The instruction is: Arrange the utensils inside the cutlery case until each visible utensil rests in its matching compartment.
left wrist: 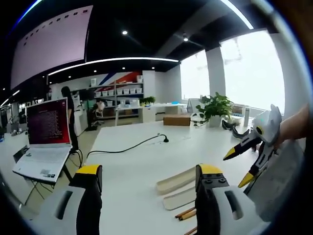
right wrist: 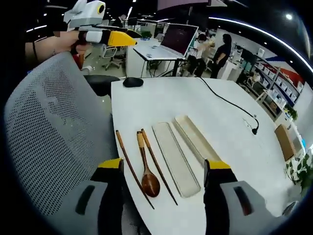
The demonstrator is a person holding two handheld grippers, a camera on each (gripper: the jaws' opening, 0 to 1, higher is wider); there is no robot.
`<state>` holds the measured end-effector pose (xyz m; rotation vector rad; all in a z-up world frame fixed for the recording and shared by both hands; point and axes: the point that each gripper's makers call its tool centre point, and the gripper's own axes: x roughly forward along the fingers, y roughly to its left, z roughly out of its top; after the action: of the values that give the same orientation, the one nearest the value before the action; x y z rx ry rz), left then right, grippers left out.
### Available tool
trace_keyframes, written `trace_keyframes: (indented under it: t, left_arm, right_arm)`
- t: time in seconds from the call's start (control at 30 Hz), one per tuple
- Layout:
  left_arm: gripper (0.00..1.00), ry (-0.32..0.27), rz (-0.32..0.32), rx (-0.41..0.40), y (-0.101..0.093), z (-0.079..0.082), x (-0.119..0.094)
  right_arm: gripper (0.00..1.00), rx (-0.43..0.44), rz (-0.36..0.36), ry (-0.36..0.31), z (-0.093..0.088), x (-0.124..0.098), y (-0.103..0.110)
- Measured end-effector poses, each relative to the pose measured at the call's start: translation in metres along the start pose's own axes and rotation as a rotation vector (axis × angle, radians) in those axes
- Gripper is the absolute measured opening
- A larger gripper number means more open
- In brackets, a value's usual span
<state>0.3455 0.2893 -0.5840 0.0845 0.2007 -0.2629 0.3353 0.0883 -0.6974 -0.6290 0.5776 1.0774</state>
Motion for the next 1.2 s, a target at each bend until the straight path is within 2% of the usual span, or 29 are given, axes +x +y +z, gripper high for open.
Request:
trace_keyframes:
  t: [0.1, 0.2, 0.33, 0.4, 0.67, 0.8, 0.93, 1.0, 1.2]
  left_arm:
    - [0.79, -0.002, 0.002, -0.007, 0.001, 0.0, 0.0]
    - [0.79, -0.003, 0.006, -0.006, 0.002, 0.0, 0.0]
    - [0.81, 0.01, 0.016, 0.038, 0.003, -0.002, 0.001]
    - [0.8, 0.007, 0.016, 0.03, 0.003, -0.001, 0.0]
    - [0.8, -0.003, 0.018, 0.0, 0.007, 0.0, 0.002]
    - [0.79, -0.003, 0.014, -0.006, 0.006, 0.0, 0.001]
    - [0.78, 0.009, 0.012, 0.001, 0.007, -0.003, 0.001]
    - [0.78, -0.004, 0.015, -0.006, 0.008, -0.001, 0.0]
    - [0.77, -0.011, 0.024, -0.024, 0.011, 0.0, -0.001]
  right_arm:
    - [0.53, -0.031, 0.023, -0.002, 0.005, 0.005, 0.003]
    - [0.52, -0.054, 0.044, 0.005, 0.006, 0.01, 0.007]
    - [0.46, -0.09, 0.071, 0.017, 0.005, 0.015, 0.012]
    - [0.48, -0.078, 0.086, -0.003, 0.007, 0.019, 0.017]
    - [0.45, -0.093, 0.158, 0.04, -0.005, 0.025, 0.036]
    - [0.46, -0.106, 0.154, 0.048, -0.006, 0.027, 0.035]
    - [0.43, -0.104, 0.189, 0.062, -0.008, 0.03, 0.041]
    - [0.4, -0.111, 0.223, 0.072, -0.01, 0.033, 0.047]
    - [0.4, -0.104, 0.268, 0.097, -0.014, 0.043, 0.055]
